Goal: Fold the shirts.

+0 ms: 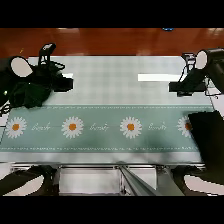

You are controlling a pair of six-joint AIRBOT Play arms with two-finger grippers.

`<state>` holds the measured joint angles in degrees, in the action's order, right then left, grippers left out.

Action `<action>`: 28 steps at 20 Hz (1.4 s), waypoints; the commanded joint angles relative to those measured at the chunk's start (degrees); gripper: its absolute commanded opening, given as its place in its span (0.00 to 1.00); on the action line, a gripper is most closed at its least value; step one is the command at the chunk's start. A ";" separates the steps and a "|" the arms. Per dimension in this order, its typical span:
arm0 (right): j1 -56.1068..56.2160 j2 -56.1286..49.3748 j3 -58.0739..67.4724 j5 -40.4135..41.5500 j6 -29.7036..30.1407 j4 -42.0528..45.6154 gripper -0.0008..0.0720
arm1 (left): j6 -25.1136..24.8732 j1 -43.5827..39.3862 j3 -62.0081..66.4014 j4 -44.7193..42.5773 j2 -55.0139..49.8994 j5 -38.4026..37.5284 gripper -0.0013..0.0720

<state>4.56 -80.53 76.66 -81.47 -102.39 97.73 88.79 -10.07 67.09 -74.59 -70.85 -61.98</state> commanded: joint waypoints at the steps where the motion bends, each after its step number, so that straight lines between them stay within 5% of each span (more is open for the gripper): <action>1: -0.04 0.04 0.07 0.00 -0.02 -0.02 0.04 | 0.00 0.04 -0.02 0.00 -0.04 0.02 0.05; 17: -0.04 0.04 0.07 0.00 -0.02 -0.02 0.04 | 0.00 0.04 -0.02 0.00 -0.04 0.07 0.05; 24: -0.04 0.04 0.04 17.75 -0.07 -0.07 0.09 | -2.58 0.46 0.02 -0.02 -0.04 23.06 0.06; 25: -0.07 0.04 0.04 18.99 -0.07 0.02 0.33 | -2.60 0.79 0.61 -0.04 -0.04 26.99 0.10; 26: -0.04 0.04 0.04 19.54 0.31 0.22 0.58 | -2.60 1.29 1.33 -0.07 -0.04 30.49 0.24; 27: -0.04 0.04 0.04 18.75 1.05 0.07 0.59 | -2.73 2.27 2.01 -1.29 -0.04 34.84 0.65; 28: -0.04 -0.04 -0.09 16.11 3.87 -1.01 0.58 | -3.85 3.87 2.08 -6.29 -0.57 39.76 0.70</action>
<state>4.54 -80.53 76.66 -65.80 -101.80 97.71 86.37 -8.32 68.27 -75.40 -71.02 -36.29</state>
